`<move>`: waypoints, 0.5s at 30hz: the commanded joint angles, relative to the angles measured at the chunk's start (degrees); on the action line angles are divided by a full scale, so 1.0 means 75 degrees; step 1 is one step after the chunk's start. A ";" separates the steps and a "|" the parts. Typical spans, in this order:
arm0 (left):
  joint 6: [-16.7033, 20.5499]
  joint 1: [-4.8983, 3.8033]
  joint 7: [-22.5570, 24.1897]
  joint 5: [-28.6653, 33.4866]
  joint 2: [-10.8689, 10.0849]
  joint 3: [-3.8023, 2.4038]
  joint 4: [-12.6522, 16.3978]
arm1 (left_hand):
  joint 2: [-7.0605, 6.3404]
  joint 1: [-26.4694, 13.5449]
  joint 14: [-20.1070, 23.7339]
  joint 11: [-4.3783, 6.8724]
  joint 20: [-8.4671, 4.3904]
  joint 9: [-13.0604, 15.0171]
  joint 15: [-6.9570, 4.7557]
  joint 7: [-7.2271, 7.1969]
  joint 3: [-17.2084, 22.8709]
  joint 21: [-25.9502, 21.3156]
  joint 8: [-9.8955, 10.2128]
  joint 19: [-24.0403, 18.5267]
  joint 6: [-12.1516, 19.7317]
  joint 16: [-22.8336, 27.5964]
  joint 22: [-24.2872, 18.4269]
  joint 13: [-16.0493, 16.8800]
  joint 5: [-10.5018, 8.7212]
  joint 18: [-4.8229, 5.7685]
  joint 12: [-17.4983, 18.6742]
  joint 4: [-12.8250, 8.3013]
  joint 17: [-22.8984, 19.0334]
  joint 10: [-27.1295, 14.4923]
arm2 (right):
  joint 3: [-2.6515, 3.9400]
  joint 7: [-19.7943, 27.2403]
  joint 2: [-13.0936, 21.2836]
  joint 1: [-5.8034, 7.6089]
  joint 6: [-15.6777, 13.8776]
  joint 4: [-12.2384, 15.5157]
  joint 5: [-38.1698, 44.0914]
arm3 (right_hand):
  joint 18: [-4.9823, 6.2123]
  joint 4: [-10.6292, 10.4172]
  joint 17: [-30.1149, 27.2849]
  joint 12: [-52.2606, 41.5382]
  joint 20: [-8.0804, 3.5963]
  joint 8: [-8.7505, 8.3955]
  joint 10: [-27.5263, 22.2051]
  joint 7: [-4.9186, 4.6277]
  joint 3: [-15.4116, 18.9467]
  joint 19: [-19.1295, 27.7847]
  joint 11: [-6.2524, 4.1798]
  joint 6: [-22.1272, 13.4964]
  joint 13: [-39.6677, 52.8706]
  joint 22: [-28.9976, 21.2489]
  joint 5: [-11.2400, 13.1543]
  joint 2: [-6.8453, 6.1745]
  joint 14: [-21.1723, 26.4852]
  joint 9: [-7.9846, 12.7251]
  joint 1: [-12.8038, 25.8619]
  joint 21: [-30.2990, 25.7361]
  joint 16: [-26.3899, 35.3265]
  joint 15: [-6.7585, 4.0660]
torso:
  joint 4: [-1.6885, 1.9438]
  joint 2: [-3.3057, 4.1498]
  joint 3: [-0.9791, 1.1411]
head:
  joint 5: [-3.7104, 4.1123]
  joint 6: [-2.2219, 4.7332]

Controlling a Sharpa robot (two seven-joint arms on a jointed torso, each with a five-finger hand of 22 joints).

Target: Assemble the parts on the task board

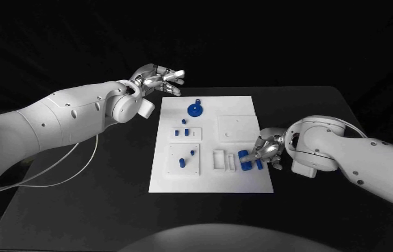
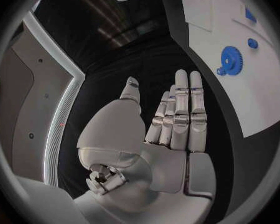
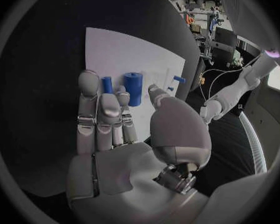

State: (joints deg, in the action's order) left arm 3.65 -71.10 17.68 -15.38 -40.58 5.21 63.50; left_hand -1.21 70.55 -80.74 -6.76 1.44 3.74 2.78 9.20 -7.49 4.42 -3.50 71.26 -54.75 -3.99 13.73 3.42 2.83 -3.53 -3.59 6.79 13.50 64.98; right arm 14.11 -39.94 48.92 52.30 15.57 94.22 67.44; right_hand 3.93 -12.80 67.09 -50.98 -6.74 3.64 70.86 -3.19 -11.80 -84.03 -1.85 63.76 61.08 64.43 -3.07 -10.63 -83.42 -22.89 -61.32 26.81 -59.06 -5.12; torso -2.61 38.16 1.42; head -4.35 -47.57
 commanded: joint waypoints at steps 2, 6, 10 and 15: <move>-0.0115 0.0006 0.0100 -0.0089 0.0003 -0.0005 0.0026 | -0.0018 -0.0050 0.0030 0.0021 0.0029 0.0005 0.0012 -0.0021 0.0003 -0.0011 -0.0025 0.0029 0.0059 0.0009 -0.0021 0.0006 -0.0018 0.0060 0.0001 0.0073 -0.0010 -0.0057 | -0.0079 -0.0305 -0.0098 -0.0003 0.0084 -0.0045 0.0264 | 0.0070 0.0035 0.0018 0.0026 0.0018 0.0006 0.0031 -0.0006 0.0038 -0.0260 0.0032 0.0027 0.0018 0.0024 0.0039 -0.0009 -0.0042 0.0016 -0.0104 -0.0049 0.0032 -0.0010 | -0.0001 0.0004 0.0002 | -0.0019 -0.0014; -0.0108 0.0006 0.0083 -0.0106 -0.0001 -0.0005 0.0029 | -0.0013 -0.0057 0.0029 0.0021 0.0029 0.0005 0.0011 -0.0021 -0.0003 -0.0010 -0.0025 0.0032 0.0059 0.0009 -0.0025 0.0007 -0.0018 0.0060 0.0000 0.0083 -0.0010 -0.0056 | -0.0155 -0.0310 -0.0174 -0.0003 0.0017 -0.0112 0.0274 | 0.0069 0.0088 0.0027 0.0040 0.0017 0.0007 0.0027 -0.0006 -0.0014 -0.0263 0.0031 0.0034 0.0019 0.0039 0.0039 0.0024 -0.0045 0.0018 -0.0148 -0.0051 0.0035 -0.0011 | -0.0001 0.0004 -0.0002 | -0.0028 -0.0010; -0.0105 0.0006 0.0076 -0.0113 -0.0002 -0.0005 0.0029 | -0.0011 -0.0055 0.0031 0.0020 0.0029 0.0005 0.0012 -0.0020 -0.0022 -0.0008 -0.0025 0.0037 0.0062 0.0010 -0.0042 0.0006 -0.0018 0.0060 0.0000 0.0107 -0.0010 -0.0059 | -0.0230 -0.0326 -0.0226 -0.0003 -0.0017 -0.0174 0.0278 | 0.0067 0.0166 0.0045 0.0065 0.0017 0.0006 0.0026 -0.0008 -0.0073 -0.0266 0.0032 0.0037 0.0022 0.0068 0.0039 0.0032 -0.0047 0.0024 -0.0122 -0.0066 0.0045 -0.0010 | -0.0003 -0.0003 -0.0011 | -0.0040 -0.0016; -0.0111 0.0005 0.0067 -0.0116 0.0000 -0.0005 0.0030 | -0.0011 -0.0055 0.0031 0.0020 0.0029 0.0005 0.0012 -0.0020 -0.0022 -0.0008 -0.0025 0.0037 0.0062 0.0010 -0.0042 0.0006 -0.0018 0.0060 0.0000 0.0107 -0.0010 -0.0059 | -0.0321 -0.0323 -0.0289 -0.0003 0.0003 -0.0262 0.0250 | 0.0066 0.0371 0.0082 0.0110 0.0017 0.0009 0.0028 -0.0008 -0.0274 -0.0280 0.0029 0.0051 0.0038 0.0137 0.0039 0.0148 -0.0060 0.0035 -0.0174 -0.0121 0.0079 -0.0011 | -0.0006 0.0002 -0.0006 | -0.0047 -0.0052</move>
State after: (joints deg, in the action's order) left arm 3.59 -71.09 17.65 -15.99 -40.65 5.21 63.56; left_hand -1.20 70.55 -80.74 -6.75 1.44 3.73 2.78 9.05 -7.70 4.42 -3.50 71.26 -54.60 -3.99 13.46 3.42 2.83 -3.53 -3.59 7.41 13.50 64.98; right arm 12.24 -39.82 46.94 52.80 14.81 92.61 68.84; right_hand 3.93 -9.94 67.65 -50.47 -6.75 4.13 70.87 -2.99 -13.58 -84.03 -1.84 64.36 61.38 65.39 -3.07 -9.83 -83.42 -22.89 -62.57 26.16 -58.72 -5.12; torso -2.63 38.17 1.36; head -4.67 -47.82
